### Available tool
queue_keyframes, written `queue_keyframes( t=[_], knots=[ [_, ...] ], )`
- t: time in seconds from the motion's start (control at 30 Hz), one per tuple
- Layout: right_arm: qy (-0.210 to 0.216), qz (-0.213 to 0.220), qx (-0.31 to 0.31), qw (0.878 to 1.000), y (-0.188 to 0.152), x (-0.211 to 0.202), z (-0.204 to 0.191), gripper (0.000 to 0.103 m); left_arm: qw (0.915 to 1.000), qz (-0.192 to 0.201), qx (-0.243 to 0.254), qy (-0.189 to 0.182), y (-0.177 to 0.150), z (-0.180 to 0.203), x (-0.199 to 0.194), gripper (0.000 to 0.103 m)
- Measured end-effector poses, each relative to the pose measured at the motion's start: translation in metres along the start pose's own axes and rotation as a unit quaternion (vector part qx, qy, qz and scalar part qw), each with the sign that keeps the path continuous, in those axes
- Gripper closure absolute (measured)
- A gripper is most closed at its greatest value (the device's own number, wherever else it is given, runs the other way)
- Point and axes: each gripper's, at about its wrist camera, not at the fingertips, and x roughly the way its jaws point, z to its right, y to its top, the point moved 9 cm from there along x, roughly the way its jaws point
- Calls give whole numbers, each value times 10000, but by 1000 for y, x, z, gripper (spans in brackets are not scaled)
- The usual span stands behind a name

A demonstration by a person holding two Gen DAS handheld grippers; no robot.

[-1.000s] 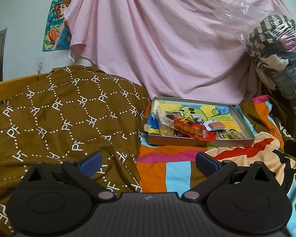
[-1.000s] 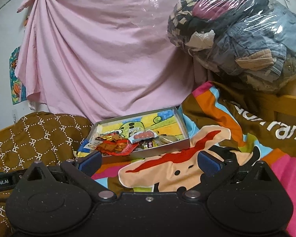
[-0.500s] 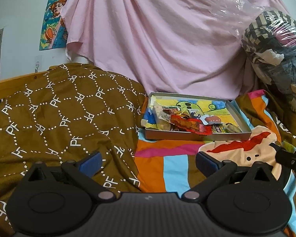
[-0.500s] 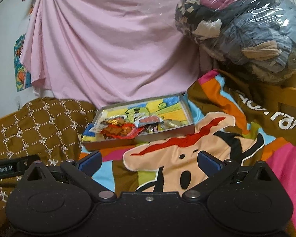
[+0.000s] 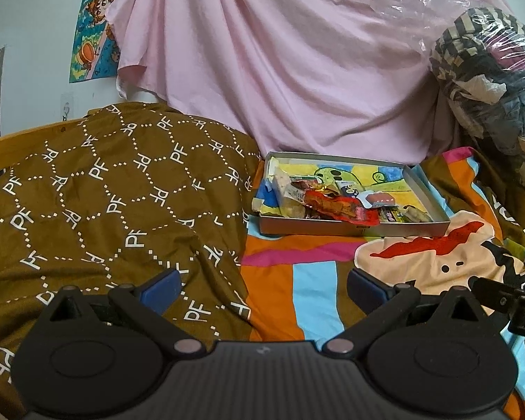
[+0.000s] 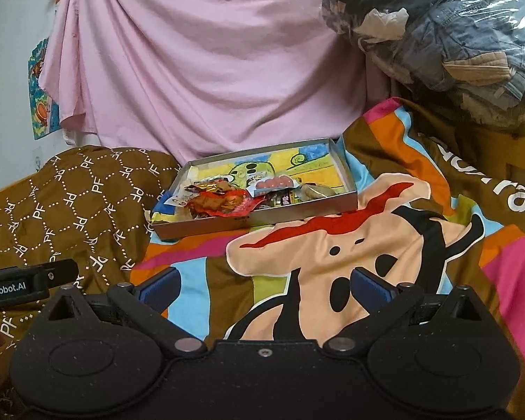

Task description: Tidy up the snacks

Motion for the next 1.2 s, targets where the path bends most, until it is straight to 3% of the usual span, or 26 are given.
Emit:
queue_keyframes(
  t=[1.2],
  knots=[
    [-5, -148, -36, 9999, -5, 4, 0, 1, 10000, -5, 58, 46, -2, 1, -1, 0]
  ],
)
